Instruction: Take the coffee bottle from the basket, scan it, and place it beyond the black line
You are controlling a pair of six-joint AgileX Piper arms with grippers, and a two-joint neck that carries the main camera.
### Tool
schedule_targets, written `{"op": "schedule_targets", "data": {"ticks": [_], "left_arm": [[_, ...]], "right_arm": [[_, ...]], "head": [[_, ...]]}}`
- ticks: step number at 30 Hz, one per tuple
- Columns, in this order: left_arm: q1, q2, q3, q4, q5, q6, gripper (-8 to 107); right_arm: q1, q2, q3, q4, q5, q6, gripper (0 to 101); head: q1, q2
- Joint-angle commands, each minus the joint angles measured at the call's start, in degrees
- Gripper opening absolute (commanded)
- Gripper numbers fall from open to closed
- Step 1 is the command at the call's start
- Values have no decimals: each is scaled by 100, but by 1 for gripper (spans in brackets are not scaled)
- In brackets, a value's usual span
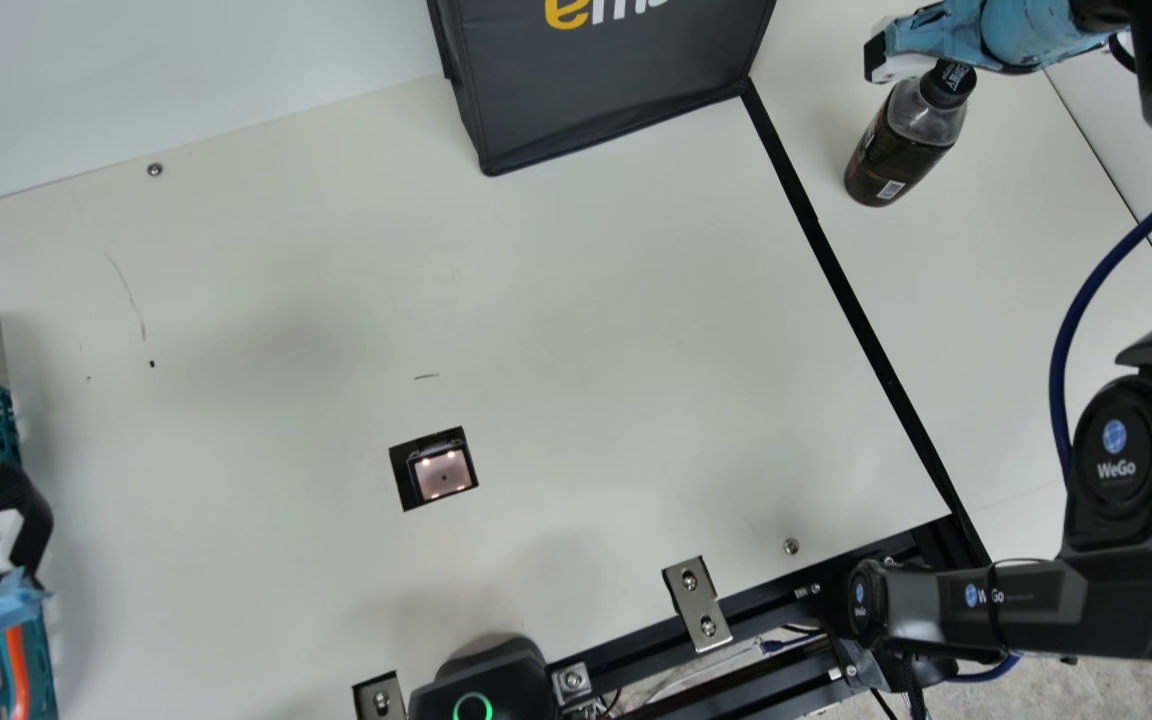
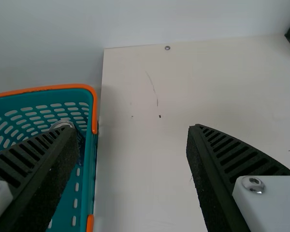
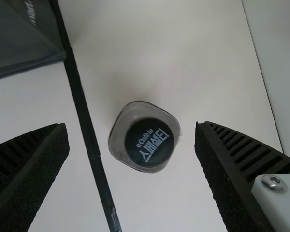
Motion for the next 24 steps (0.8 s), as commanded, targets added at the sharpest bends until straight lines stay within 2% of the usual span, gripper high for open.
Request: {"op": "schedule_targets", "data": {"ticks": [1,6,14,24], "left_arm": [[0,0,0,0,0,0,90],[0,0,0,0,0,0,90],[0,0,0,0,0,0,90],[0,0,0,0,0,0,90]], "right_arm": [[33,-33,-37,36,33,10,91],[167,-203,-94,154,111,22,91],[503,-576,29,281,125,73,91],[1078,-1069,322,440,-279,258,91]], "head": [[-148,-13],[-148,-13],[-148,-13],[-148,-13]]}}
